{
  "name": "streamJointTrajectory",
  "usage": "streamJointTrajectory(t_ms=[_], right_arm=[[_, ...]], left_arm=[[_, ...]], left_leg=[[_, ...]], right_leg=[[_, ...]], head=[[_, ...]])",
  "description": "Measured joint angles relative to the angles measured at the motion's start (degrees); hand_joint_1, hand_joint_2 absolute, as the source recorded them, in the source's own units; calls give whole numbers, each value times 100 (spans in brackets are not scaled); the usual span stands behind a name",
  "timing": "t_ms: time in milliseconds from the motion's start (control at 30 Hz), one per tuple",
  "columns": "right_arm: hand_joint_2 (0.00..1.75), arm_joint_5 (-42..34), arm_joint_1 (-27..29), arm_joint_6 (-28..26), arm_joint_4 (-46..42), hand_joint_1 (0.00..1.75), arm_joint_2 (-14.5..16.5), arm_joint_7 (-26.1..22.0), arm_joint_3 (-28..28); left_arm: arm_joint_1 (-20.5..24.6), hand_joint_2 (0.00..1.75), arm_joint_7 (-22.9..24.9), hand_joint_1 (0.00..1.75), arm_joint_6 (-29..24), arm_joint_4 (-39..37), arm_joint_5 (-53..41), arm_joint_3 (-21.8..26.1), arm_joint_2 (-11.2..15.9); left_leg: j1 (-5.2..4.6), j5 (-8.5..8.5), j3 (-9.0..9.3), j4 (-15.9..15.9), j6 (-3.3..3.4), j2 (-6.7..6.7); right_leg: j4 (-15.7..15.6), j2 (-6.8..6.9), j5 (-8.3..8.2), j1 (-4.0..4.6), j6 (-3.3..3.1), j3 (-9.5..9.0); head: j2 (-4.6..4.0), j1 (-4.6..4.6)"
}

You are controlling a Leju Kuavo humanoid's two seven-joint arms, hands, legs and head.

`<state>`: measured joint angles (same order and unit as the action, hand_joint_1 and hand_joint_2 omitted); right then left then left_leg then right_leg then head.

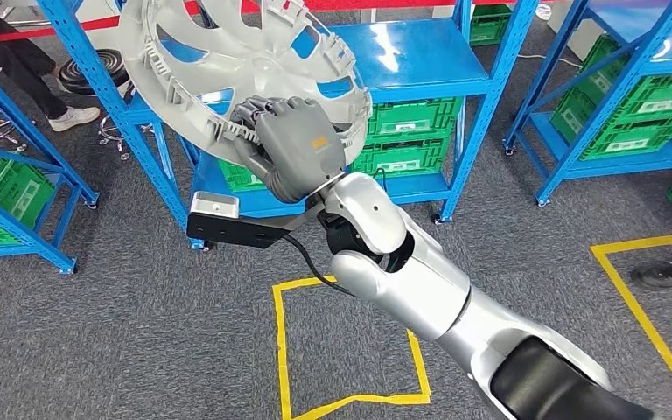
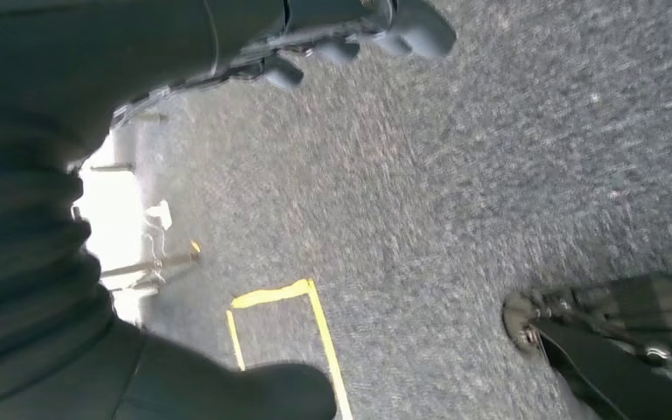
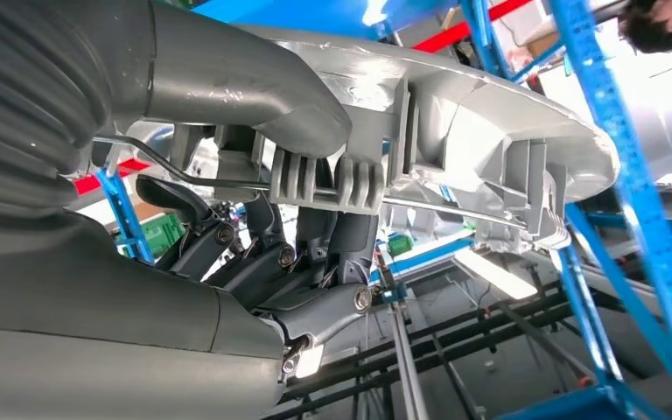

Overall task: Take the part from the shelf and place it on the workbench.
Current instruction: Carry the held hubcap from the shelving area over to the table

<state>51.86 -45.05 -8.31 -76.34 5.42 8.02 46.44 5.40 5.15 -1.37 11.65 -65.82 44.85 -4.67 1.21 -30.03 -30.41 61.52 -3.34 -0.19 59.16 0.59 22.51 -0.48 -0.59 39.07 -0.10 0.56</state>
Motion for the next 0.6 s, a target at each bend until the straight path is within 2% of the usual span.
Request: streamJointTrajectory(t_ms=[33, 67, 100, 133, 167, 200, 267, 300, 333, 367, 400, 433, 500, 533, 567, 600], right_arm=[[175, 7, 1, 9, -1, 175, 17, -2, -1], [175, 14, 4, 19, 0, 175, 28, -3, -2], [175, 20, 7, 30, 2, 175, 35, -7, -2], [175, 24, 5, 41, 3, 175, 39, -10, -2], [175, 27, 0, 51, 4, 175, 38, -10, -2], [175, 28, -8, 60, 5, 175, 38, -9, -2], [175, 28, -21, 75, 7, 175, 40, 3, -2], [175, 28, -24, 83, 11, 175, 41, 12, -2], [175, 28, -23, 90, 16, 175, 41, 20, -2], [175, 28, -22, 96, 21, 175, 43, 26, -2], [175, 28, -23, 99, 25, 175, 48, 30, -1], [175, 27, -28, 100, 25, 175, 60, 32, -1], [175, 27, -47, 101, 25, 175, 110, 25, -1], [175, 27, -60, 101, 26, 175, 133, 10, 0], [175, 27, -69, 103, 30, 175, 152, -7, 2], [175, 27, -75, 106, 38, 175, 162, -25, 3]], left_arm=[[6, 175, -9, 0, 4, 1, 1, 0, 2], [5, 175, -21, 0, 7, 1, 1, 0, 5], [1, 175, -30, 0, 8, -1, 0, 0, 4], [-3, 175, -35, 0, 8, -3, 0, 0, 3], [-8, 175, -39, 0, 8, -3, 0, 0, 3], [-11, 175, -42, 0, 7, -4, 0, 0, 5], [-13, 175, -49, 0, 6, -2, 0, 1, 14], [-15, 175, -51, 0, 6, -2, 1, 1, 16], [-19, 175, -52, 0, 6, -3, 0, 2, 17], [-24, 175, -53, 0, 6, -3, 1, 3, 17], [-29, 175, -53, 0, 6, -4, 1, 3, 17], [-29, 175, -54, 0, 6, -4, 1, 4, 15], [-29, 175, -58, 0, 6, -4, 11, 19, 9], [-28, 175, -63, 0, 6, -3, 21, 33, 8], [-29, 175, -73, 0, 6, -3, 32, 52, 9], [-34, 175, -85, 0, 6, -3, 40, 71, 15]], left_leg=[[-19, -110, 119, -219, 48, -10], [-41, -121, 133, -300, 120, -17], [-39, -71, 71, -284, 187, -7], [-39, -17, 27, -281, 248, 2], [-34, 49, -33, -285, 307, 13], [-29, 126, -106, -287, 353, 23], [-41, 284, -291, -277, 403, 23], [-50, 363, -396, -268, 411, 21], [-60, 438, -502, -257, 414, 19], [-68, 507, -604, -243, 410, 19], [-77, 575, -701, -231, 401, 19], [-81, 639, -779, -218, 391, 20], [-98, 759, -882, -210, 345, 28], [-97, 821, -903, -221, 314, 36], [-95, 885, -916, -246, 277, 44], [-91, 951, -924, -282, 241, 49]], right_leg=[[1, 0, -60, 2, 36, 26], [-12, 1, -122, 2, 73, 39], [-28, -1, -165, -4, 109, 55], [2, -6, -117, -13, 142, 93], [114, -11, 41, -19, 171, 152], [340, -17, 302, -27, 191, 236], [1066, -26, 898, -28, 215, 411], [1418, -28, 1061, -27, 216, 453], [1638, -31, 1085, -21, 207, 428], [1673, -33, 994, -12, 186, 316], [1521, -36, 853, 5, 151, 112], [1197, -40, 754, 32, 101, -190], [357, -46, 833, 89, 7, -829], [60, -49, 916, 113, -20, -1019], [-102, -51, 964, 126, -36, -1091], [-134, -50, 922, 124, -48, -1059]], head=[[0, -2], [0, 0], [-1, -4], [0, -6], [0, -5], [0, -4], [1, -2], [1, -2], [0, -3], [0, -2], [1, -2], [1, -3], [1, -8], [0, -4], [0, 0], [0, 5]])
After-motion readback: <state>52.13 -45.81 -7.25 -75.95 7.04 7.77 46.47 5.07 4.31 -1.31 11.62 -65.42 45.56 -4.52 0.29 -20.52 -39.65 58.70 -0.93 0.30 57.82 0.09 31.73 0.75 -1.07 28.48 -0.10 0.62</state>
